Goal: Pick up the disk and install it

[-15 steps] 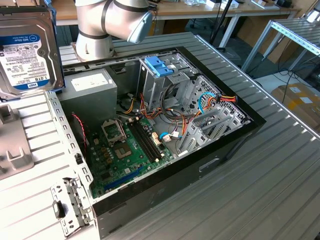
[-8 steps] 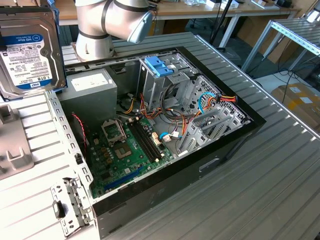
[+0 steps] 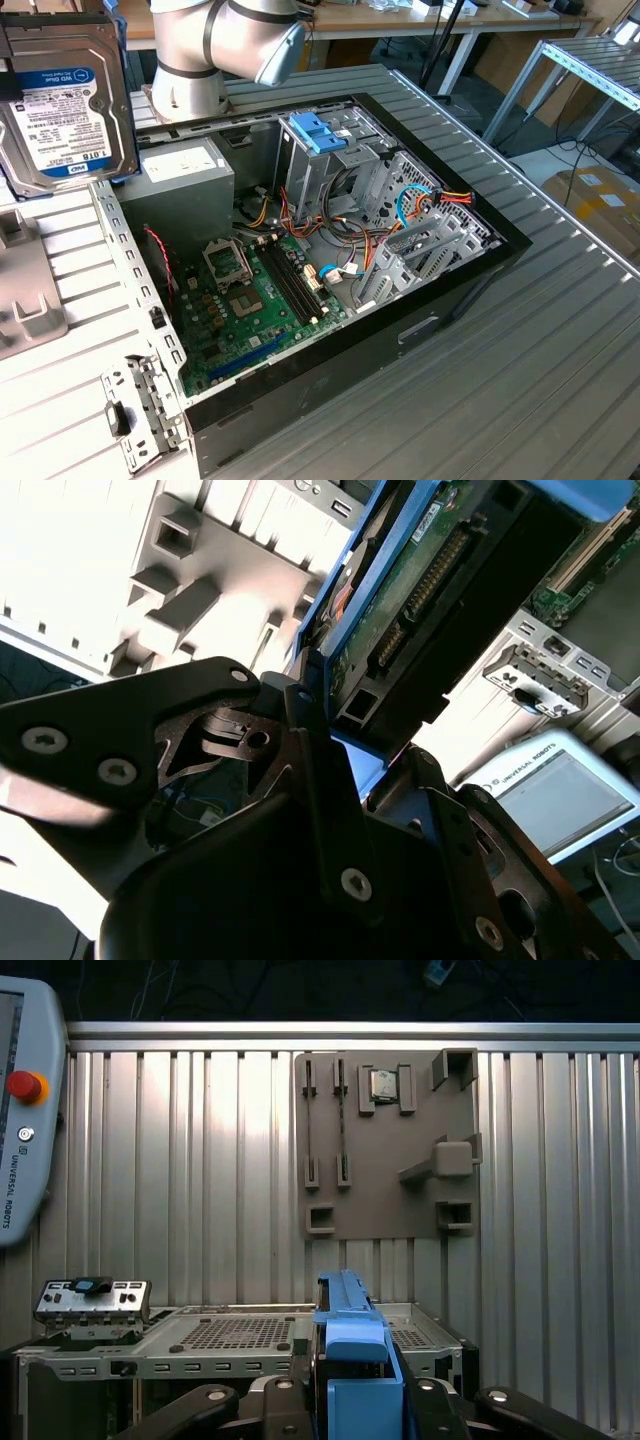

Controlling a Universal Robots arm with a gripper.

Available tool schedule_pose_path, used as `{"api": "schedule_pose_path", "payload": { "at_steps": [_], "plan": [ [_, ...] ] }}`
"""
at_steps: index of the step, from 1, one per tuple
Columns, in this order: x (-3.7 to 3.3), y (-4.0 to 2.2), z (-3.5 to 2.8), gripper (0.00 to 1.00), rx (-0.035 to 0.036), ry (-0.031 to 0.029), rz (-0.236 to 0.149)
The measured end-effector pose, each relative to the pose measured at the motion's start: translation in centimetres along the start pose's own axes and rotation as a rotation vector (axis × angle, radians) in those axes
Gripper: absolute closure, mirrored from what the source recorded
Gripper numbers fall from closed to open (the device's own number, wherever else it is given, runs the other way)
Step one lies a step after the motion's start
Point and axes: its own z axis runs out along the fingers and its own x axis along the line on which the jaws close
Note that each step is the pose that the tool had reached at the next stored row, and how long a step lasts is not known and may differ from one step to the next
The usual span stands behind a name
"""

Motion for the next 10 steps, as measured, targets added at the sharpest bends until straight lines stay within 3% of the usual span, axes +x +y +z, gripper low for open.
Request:
{"api": "schedule_pose_path", "payload": {
  "at_steps": [10],
  "plan": [
    [-0.01, -0.81, -0.01, 0.63, 0.0000, 0.0002, 0.000]
  ]
}}
